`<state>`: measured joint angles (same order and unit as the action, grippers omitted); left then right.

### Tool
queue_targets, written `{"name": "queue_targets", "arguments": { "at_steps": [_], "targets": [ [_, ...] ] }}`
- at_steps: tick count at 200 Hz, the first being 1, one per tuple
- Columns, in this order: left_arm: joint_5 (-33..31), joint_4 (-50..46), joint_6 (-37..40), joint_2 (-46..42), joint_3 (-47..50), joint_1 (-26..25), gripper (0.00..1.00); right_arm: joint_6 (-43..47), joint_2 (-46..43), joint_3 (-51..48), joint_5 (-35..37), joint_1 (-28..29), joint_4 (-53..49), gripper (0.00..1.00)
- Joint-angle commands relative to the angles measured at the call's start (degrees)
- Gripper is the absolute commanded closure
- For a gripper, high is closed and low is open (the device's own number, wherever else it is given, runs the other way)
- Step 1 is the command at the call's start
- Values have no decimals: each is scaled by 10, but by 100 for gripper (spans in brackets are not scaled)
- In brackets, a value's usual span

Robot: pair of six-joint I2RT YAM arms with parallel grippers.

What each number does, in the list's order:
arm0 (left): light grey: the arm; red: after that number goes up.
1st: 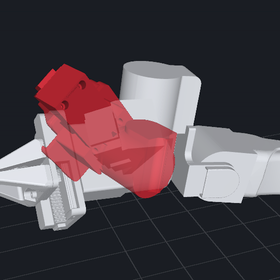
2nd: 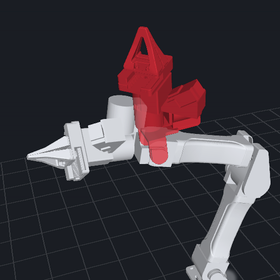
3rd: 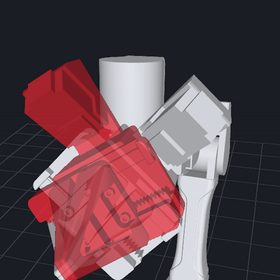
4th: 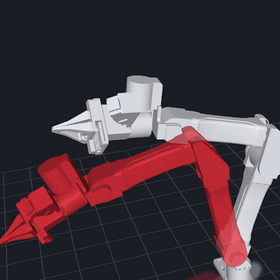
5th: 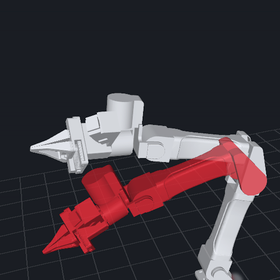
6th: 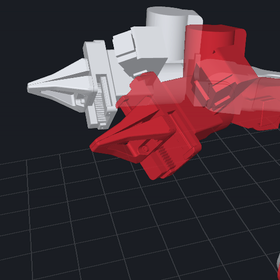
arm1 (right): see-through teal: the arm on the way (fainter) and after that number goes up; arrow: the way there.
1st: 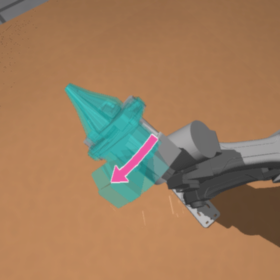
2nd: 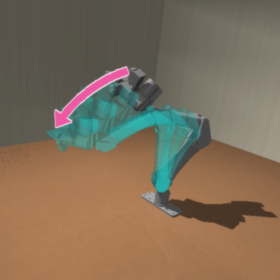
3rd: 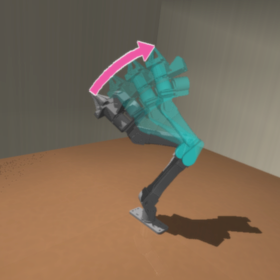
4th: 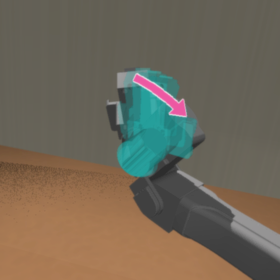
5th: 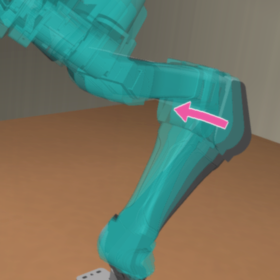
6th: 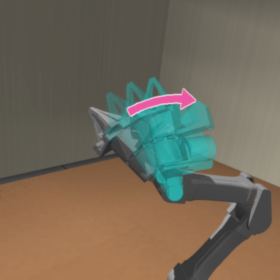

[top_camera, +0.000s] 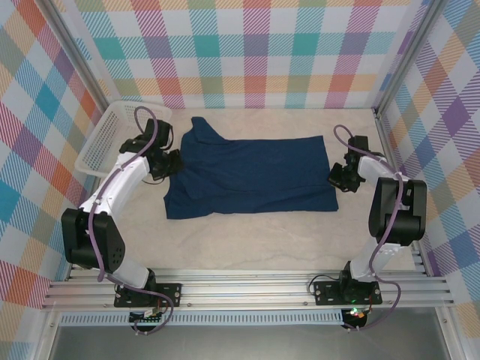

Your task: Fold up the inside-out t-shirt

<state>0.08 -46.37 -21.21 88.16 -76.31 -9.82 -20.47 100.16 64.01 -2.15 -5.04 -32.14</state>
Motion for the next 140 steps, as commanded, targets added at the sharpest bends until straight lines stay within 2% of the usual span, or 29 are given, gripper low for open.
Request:
{"name": "queue_targets", "arguments": {
  "at_steps": [1,90,140],
  "targets": [
    [5,4,12,10,-21,13,100,13,12,19,14,3,-1,95],
    [2,23,1,50,-44,18,100,21,58,52,18,13,2,92],
    [8,85,-30,137,-72,18,100,32,53,65,15,14,1,72]
  ]
}}
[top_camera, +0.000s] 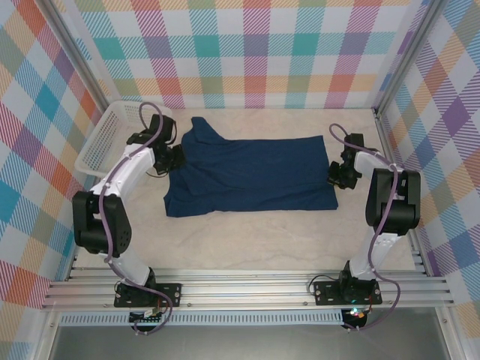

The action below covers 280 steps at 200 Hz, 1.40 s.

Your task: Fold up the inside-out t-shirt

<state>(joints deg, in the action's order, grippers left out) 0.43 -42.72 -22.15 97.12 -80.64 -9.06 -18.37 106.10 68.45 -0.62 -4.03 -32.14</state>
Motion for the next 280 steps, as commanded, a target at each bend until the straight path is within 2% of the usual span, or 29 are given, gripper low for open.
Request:
{"name": "queue_targets", "arguments": {
  "at_steps": [1,23,35,63,75,92,118,138,167,205,280],
  "targets": [
    [4,50,-21,51,-31,11,100,11,-8,20,0,4,1,72],
    [-4,68,-27,118,-75,10,100,14,-32,19,2,4,-2,65],
    [-14,77,-27,153,-102,11,96,15,-47,15,2,3,-3,62],
    [-29,62,-22,215,-158,10,66,16,-89,-4,-8,5,-6,57],
    [-29,61,-21,213,-158,11,58,16,-111,-15,-13,7,-8,56],
    [-14,83,-27,168,-112,9,52,11,-150,-36,-26,13,-7,55],
    [69,161,-65,50,49,-6,46,4,-194,-61,-54,35,-4,54],
    [85,177,-76,2,138,-25,43,4,-206,-66,-60,55,-12,54],
    [83,189,-76,6,184,-40,42,5,-207,-65,-72,65,-14,54],
    [96,200,-73,50,166,-53,45,8,-201,-69,-74,70,-13,54],
    [88,189,-60,67,128,-55,81,11,-196,-80,-75,71,-8,54]
  ]
}}
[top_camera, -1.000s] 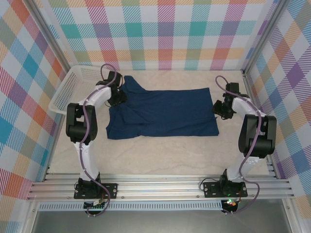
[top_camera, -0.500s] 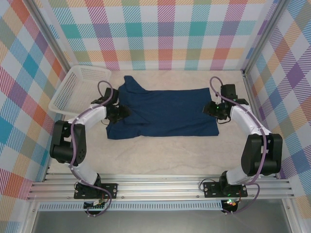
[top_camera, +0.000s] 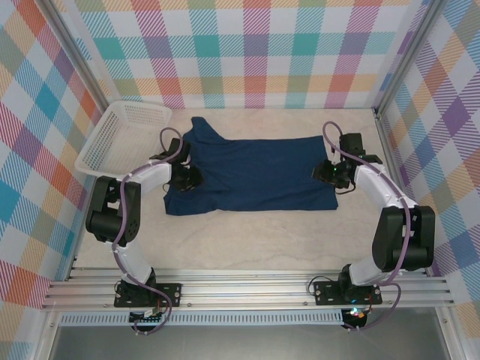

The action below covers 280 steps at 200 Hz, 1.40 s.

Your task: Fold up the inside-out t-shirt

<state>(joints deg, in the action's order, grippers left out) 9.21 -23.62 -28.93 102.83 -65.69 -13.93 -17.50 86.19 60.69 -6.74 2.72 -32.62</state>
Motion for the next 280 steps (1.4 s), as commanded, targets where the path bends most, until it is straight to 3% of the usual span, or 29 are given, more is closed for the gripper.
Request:
{"name": "queue_targets", "arguments": {
  "at_steps": [1,40,100,154,174,201,219,244,280],
  "targets": [
    [1,-2,7,10,-22,-6,81,3,4,-2,-14,4,-3,54],
    [8,-13,18,31,-58,-6,100,5,7,-6,-14,4,-3,54],
    [-7,-40,29,52,-153,-4,100,9,8,-7,-10,4,-3,54],
    [-30,-74,40,152,-295,-2,100,14,11,-3,-3,4,-7,53],
    [-29,-77,39,192,-334,-2,95,16,12,-3,0,4,-9,53],
    [-39,-104,53,227,-381,-2,63,20,12,-4,9,4,-16,53],
    [-60,-115,68,208,-371,-2,52,19,16,-3,37,4,-27,52],
    [-84,-95,72,113,-278,-2,45,9,23,-11,31,4,-32,52],
    [-57,-22,31,-52,-44,-3,39,-10,15,-59,-8,5,-24,52]
  ]
}}
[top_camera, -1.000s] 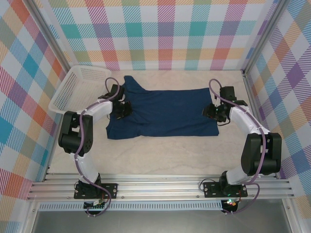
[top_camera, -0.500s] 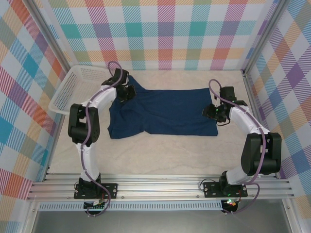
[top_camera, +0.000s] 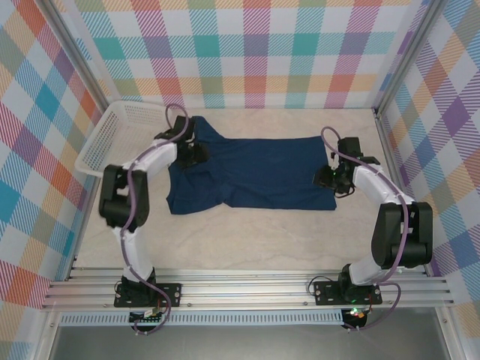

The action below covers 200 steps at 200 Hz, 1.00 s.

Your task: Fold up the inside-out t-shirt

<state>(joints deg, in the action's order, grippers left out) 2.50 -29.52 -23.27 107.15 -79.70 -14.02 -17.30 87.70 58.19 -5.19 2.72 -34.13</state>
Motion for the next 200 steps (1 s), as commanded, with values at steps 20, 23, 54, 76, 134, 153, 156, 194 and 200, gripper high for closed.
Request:
{"name": "queue_targets", "arguments": {
  "at_steps": [20,23,54,76,134,153,156,194,200],
  "targets": [
    [63,68,-51,-135,189,-3,39,-16,16,-48,-34,5,-6,52],
    [69,73,-55,-137,199,-3,39,-17,20,-49,-34,5,-6,52],
    [70,85,-50,-134,265,-2,39,-27,63,-46,-9,4,-12,53],
    [50,77,-41,-132,294,9,39,-27,88,-40,32,-3,-32,53],
    [15,42,-39,-189,369,16,39,-24,108,-12,127,-13,-102,53],
    [17,33,-46,-209,395,16,39,-27,110,-9,144,-13,-114,53],
    [18,33,-48,-213,399,15,39,-27,110,-9,146,-13,-117,53],
    [35,6,-76,-281,453,2,38,-38,86,-26,161,-13,-124,53],
    [37,0,-79,-296,458,0,38,-40,80,-29,163,-13,-125,53]
  ]
}}
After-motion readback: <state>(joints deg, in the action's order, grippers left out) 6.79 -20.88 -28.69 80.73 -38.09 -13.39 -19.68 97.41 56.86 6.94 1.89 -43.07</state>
